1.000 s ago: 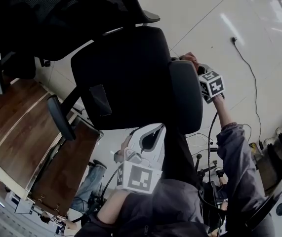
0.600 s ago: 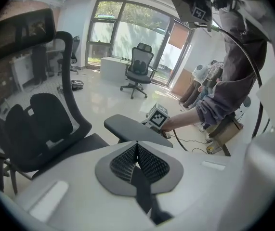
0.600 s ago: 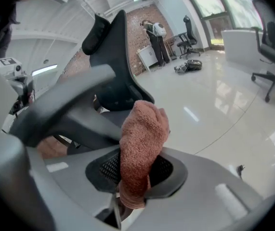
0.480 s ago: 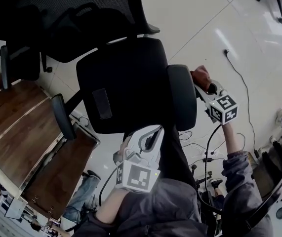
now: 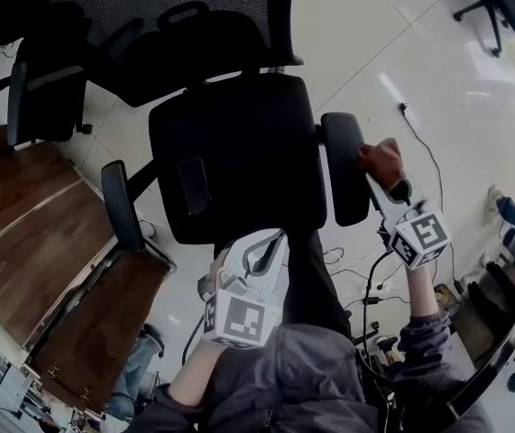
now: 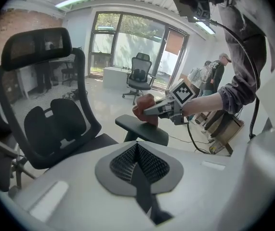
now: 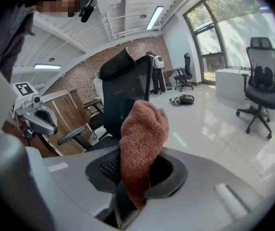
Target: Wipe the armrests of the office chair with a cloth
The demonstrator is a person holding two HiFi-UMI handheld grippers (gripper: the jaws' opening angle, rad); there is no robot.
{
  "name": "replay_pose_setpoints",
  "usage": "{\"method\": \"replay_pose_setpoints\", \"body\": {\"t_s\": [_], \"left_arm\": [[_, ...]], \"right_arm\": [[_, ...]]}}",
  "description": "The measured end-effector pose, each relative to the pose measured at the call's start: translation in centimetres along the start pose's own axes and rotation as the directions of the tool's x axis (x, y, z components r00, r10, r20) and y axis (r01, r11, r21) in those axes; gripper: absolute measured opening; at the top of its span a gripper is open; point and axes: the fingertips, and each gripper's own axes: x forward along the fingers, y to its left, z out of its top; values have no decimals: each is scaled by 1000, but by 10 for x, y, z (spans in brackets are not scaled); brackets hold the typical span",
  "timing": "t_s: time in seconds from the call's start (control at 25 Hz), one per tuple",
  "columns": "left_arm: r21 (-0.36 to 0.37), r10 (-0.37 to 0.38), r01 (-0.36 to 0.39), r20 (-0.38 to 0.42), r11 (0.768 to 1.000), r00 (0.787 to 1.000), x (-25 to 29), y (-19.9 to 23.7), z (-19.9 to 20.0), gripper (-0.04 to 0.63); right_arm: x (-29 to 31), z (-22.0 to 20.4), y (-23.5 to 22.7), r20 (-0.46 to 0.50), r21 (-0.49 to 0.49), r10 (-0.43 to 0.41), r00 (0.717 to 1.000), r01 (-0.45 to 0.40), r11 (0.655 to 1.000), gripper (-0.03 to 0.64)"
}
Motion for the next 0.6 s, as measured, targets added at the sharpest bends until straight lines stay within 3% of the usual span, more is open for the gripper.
{"method": "replay_pose_setpoints", "body": {"t_s": [0.32, 0.48, 0.6], "left_arm": [[21, -30, 29, 32, 999, 999, -62, 42, -44, 15], [49, -67, 65, 44, 997, 997, -87, 66, -59, 15], [72, -84, 82, 34, 994, 996, -101, 87, -72, 15]], "right_arm": [[33, -9, 99, -5, 41, -52, 999, 52, 998, 93], [70, -36, 109, -30, 146, -190, 981, 192, 970, 92], [95, -68, 95, -86, 231, -339, 937, 350, 908, 92]]}}
